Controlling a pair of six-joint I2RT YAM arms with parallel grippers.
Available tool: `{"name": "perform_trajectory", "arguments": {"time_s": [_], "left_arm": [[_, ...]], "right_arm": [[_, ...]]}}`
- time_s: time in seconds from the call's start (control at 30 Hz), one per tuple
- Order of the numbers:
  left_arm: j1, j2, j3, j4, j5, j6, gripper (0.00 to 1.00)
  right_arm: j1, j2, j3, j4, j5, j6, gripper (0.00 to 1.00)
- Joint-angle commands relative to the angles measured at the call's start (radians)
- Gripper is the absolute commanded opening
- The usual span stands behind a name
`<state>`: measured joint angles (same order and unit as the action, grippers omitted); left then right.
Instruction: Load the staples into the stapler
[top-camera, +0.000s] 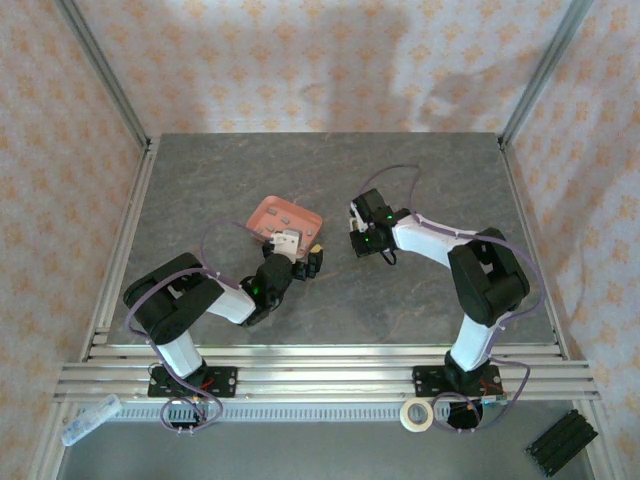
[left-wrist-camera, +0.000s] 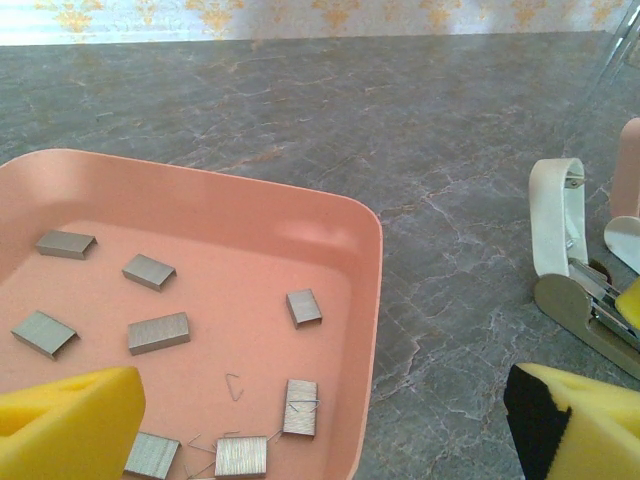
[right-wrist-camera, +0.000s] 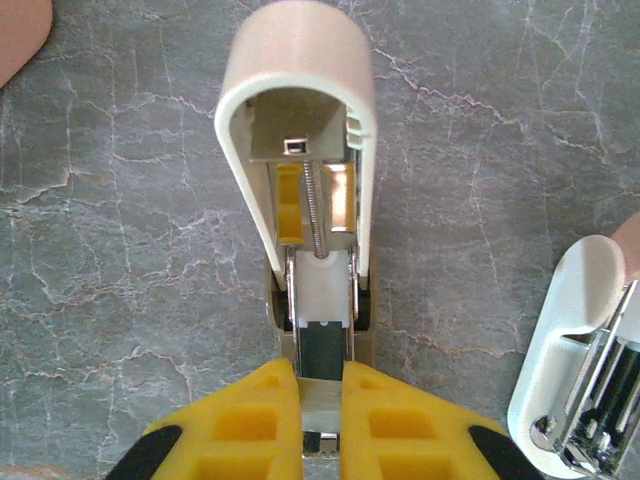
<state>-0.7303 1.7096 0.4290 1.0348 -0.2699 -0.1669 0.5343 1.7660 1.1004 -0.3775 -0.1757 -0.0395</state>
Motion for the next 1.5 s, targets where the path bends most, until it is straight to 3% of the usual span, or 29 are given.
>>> {"name": "perform_trajectory", "arguments": {"time_s": [0.0, 1.33, 1.47], "left_arm": [[0.009, -0.032, 0.011, -0.025, -0.022, 0.018, 0.94], [0.008, -0.033, 0.036, -0.051, -0.015, 0.04, 0.95], [0.008, -0.033, 0.04, -0.053, -0.012, 0.042, 0.94]], "right_arm": [[0.002, -0.034, 0.006, -0.005, 0.018, -0.02, 0.12], [-0.008, 0.018, 0.025, -0.066, 0.041, -0.05, 0.12], [-0.008, 0.01, 0.027, -0.06, 0.031, -0.042, 0.18]]}}
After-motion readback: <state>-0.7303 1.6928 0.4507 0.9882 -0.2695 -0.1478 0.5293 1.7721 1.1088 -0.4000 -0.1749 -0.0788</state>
